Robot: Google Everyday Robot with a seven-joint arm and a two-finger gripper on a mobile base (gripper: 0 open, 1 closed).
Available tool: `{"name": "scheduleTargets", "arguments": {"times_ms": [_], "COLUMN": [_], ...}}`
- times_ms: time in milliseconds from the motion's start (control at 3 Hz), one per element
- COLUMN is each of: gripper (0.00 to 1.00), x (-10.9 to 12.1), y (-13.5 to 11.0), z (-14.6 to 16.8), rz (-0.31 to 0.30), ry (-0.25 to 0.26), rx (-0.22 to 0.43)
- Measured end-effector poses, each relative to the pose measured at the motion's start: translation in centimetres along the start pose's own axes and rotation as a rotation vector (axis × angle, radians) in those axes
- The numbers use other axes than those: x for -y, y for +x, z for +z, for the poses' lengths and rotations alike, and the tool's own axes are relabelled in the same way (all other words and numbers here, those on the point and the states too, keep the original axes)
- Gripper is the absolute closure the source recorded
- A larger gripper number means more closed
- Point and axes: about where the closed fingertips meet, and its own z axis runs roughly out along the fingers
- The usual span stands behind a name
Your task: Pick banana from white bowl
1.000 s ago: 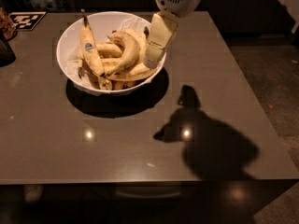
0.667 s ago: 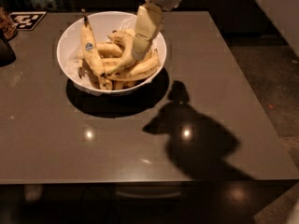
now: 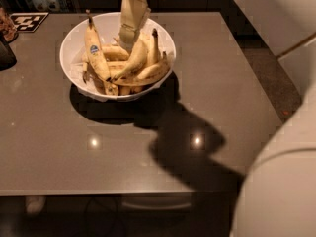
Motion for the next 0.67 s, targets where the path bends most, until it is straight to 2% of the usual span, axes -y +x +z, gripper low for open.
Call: {"name": "scheduleTargets", "arguments": {"times_ms": [333, 667], "gripper": [0.14, 0.17], "x": [0.4, 1.0], "y": [-1.9, -3.5], "z": [0.9, 2.0], "rz": [-0.013, -0.016], "ry": [-0.022, -0.041], "rx": [0.020, 0.033]}}
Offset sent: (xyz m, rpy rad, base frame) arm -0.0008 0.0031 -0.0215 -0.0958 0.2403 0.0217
